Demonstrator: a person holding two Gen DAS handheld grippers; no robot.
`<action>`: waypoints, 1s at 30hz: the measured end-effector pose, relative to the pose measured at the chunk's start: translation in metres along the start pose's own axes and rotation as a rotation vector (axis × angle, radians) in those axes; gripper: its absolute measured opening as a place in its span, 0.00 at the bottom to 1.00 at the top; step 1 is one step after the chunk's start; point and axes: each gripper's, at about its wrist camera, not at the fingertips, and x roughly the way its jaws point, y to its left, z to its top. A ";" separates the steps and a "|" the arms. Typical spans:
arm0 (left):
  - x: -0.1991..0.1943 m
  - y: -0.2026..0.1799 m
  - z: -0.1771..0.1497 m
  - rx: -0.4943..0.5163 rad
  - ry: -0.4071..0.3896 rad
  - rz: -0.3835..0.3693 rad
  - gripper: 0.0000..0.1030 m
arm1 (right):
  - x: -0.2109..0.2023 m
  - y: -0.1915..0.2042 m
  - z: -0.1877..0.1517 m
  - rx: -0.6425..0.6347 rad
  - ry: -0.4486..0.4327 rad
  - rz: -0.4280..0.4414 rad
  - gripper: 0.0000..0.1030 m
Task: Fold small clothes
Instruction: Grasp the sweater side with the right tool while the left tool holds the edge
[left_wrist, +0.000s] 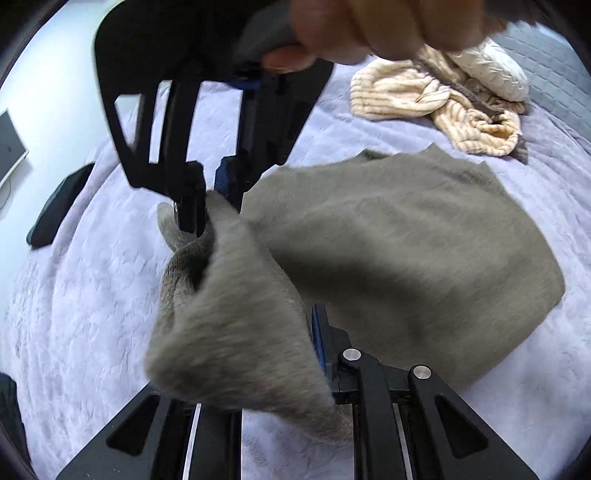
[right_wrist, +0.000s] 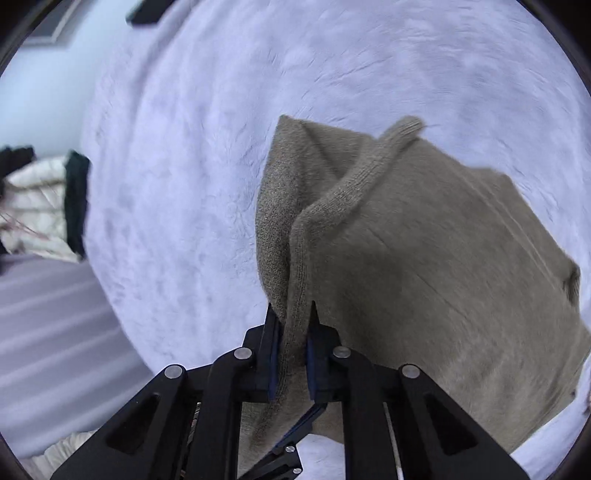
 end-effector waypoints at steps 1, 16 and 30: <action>-0.005 -0.005 0.007 0.013 -0.013 -0.008 0.17 | -0.013 -0.009 -0.010 0.017 -0.040 0.032 0.12; -0.012 -0.147 0.065 0.241 -0.042 -0.226 0.17 | -0.123 -0.215 -0.195 0.395 -0.487 0.325 0.12; 0.016 -0.185 0.040 0.274 0.097 -0.291 0.17 | -0.045 -0.317 -0.262 0.627 -0.584 0.568 0.47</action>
